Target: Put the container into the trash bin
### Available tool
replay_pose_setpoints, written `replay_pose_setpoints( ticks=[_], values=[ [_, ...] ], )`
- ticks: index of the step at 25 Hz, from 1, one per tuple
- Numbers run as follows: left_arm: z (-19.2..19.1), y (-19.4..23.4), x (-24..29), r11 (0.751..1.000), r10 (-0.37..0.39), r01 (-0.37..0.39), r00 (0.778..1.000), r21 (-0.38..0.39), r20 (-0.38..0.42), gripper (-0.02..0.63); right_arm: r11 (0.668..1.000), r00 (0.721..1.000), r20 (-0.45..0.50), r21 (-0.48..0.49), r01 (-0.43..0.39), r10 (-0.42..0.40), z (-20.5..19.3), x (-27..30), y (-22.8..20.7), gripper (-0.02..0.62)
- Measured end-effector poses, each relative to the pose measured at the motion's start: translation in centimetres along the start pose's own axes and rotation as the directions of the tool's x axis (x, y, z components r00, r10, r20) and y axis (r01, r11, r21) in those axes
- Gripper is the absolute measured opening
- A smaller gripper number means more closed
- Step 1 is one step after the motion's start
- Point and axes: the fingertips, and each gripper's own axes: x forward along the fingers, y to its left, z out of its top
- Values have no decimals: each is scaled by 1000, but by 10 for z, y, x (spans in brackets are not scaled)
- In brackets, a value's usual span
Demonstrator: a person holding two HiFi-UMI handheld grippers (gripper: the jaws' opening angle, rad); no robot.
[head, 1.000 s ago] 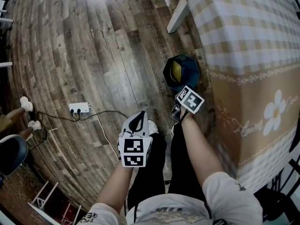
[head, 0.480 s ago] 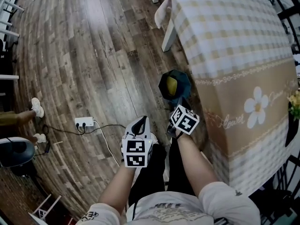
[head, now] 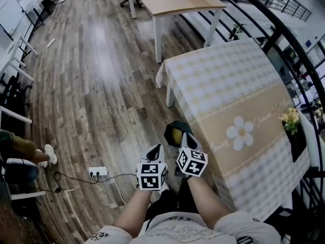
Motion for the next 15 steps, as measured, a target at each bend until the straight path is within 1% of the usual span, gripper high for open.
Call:
replay_pose_setpoints(
  ticks=[3, 5, 9, 13, 15],
  values=[
    [43, -23, -20, 999, -16, 14, 998, 39, 58, 5, 1000, 997, 70, 14, -27, 26, 54, -35, 10, 3],
    [62, -41, -38, 999, -23, 19, 996, 51, 81, 5, 999, 994, 103, -4, -38, 38, 80, -64, 15, 3],
    [101, -76, -69, 996, -44, 31, 987, 84, 153, 5, 994, 980, 180, -86, -68, 83, 125, -110, 21, 2],
    [148, -100, -96, 990, -56, 22, 968, 139, 244, 5, 983, 952, 276, -164, -87, 131, 171, -149, 30, 2],
    [170, -111, -110, 987, -63, 16, 955, 160, 289, 5, 975, 937, 319, -207, -77, 142, 192, -170, 34, 2]
  ],
)
